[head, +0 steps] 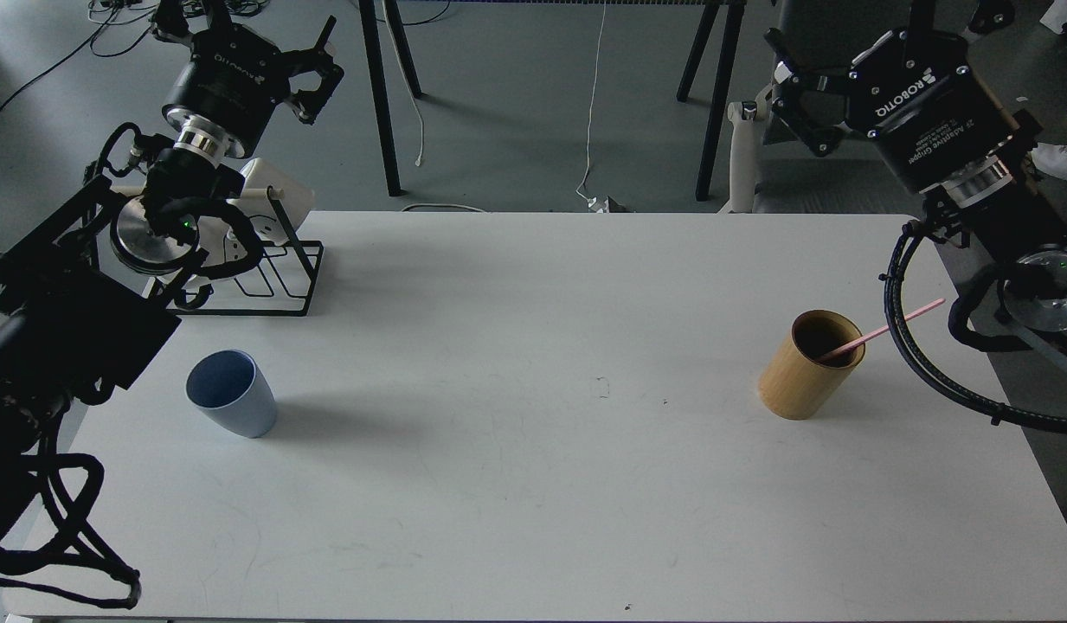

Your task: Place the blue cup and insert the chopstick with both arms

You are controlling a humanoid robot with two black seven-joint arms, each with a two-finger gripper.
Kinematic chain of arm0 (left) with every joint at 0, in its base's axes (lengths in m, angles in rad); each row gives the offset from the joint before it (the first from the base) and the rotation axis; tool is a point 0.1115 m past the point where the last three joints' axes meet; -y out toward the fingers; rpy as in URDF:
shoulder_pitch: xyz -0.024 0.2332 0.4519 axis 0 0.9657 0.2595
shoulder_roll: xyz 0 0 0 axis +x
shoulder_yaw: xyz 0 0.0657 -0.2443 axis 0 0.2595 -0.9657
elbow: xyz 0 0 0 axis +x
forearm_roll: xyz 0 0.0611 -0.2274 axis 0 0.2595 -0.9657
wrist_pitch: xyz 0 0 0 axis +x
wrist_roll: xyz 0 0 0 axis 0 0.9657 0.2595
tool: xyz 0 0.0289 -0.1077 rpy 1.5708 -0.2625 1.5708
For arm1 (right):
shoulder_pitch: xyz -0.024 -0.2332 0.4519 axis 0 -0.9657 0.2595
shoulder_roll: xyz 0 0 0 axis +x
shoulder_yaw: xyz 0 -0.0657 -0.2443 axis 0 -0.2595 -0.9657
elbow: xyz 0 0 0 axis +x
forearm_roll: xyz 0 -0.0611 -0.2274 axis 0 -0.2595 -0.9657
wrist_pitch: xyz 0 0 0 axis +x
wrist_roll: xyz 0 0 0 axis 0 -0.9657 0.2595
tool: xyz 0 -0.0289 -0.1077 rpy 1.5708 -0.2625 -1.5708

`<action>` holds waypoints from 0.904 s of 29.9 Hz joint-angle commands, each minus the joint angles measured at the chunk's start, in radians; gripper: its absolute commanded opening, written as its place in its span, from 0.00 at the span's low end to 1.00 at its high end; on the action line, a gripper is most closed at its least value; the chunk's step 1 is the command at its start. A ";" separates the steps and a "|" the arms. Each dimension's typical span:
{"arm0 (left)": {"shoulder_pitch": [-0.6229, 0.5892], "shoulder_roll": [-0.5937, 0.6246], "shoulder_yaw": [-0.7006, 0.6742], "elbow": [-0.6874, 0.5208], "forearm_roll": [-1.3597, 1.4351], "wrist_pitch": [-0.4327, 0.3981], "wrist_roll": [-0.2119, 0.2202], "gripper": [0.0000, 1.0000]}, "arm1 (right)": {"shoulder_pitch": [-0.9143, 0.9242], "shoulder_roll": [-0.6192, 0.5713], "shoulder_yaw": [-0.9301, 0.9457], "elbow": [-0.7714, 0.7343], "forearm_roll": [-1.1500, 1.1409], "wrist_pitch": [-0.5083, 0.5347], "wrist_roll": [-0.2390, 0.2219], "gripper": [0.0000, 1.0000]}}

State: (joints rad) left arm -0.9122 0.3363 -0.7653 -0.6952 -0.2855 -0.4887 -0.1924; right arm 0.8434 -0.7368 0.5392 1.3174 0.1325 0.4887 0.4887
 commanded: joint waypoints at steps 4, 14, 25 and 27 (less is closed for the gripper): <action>-0.077 0.061 0.058 -0.032 0.089 0.000 0.063 1.00 | -0.016 -0.001 -0.001 -0.004 -0.002 0.000 0.000 0.99; -0.186 0.400 0.299 -0.400 0.170 0.000 0.057 1.00 | -0.044 -0.007 0.015 -0.037 -0.002 0.000 0.000 0.99; -0.246 0.786 0.417 -0.589 0.172 0.000 0.007 0.93 | -0.049 -0.019 0.016 -0.038 -0.002 0.000 0.000 0.99; -0.244 0.809 0.440 -0.595 0.186 0.000 -0.002 0.98 | -0.050 -0.019 0.016 -0.043 -0.002 0.000 0.000 0.99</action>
State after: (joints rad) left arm -1.1596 1.0991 -0.3537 -1.2702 -0.1137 -0.4888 -0.1837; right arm 0.7949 -0.7558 0.5553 1.2792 0.1303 0.4887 0.4887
